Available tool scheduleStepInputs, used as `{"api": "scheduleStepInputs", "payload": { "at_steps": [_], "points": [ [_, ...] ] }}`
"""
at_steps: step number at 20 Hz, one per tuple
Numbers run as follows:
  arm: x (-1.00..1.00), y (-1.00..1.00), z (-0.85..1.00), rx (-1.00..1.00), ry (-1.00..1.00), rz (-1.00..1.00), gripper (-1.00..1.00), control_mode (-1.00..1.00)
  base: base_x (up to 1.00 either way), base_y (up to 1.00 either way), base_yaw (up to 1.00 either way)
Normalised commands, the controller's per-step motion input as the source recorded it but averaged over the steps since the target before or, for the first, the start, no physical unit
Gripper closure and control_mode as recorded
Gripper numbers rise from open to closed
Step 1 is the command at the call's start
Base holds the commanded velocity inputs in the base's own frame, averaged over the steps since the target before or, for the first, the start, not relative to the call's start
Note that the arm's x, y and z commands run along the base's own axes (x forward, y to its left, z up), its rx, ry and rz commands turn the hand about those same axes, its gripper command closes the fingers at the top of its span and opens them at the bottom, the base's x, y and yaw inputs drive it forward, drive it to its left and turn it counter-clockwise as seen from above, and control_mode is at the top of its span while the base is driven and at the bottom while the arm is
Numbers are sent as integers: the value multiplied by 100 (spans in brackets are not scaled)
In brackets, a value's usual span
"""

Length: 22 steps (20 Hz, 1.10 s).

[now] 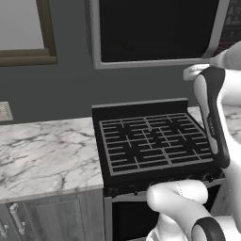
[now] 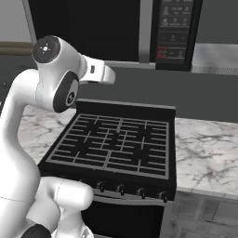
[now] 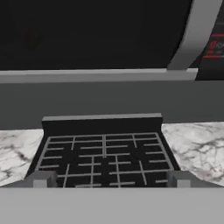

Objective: Open the microwave door.

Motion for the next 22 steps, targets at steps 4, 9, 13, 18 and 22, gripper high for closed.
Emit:
{"api": "scheduleStepInputs", "payload": {
  "at_steps": [4,9,13,18,22],
  "points": [
    [0,-70,32,-2,0,-13,-100,-100,0,0,0],
    [0,-63,44,0,0,-10,-100,-100,0,0,0],
    [1,-40,58,0,0,-1,-100,-100,0,0,0],
    [23,-4,29,5,0,5,-100,-100,0,0,0],
    [42,-14,2,3,0,11,-100,-100,0,0,0]
  ]
}}
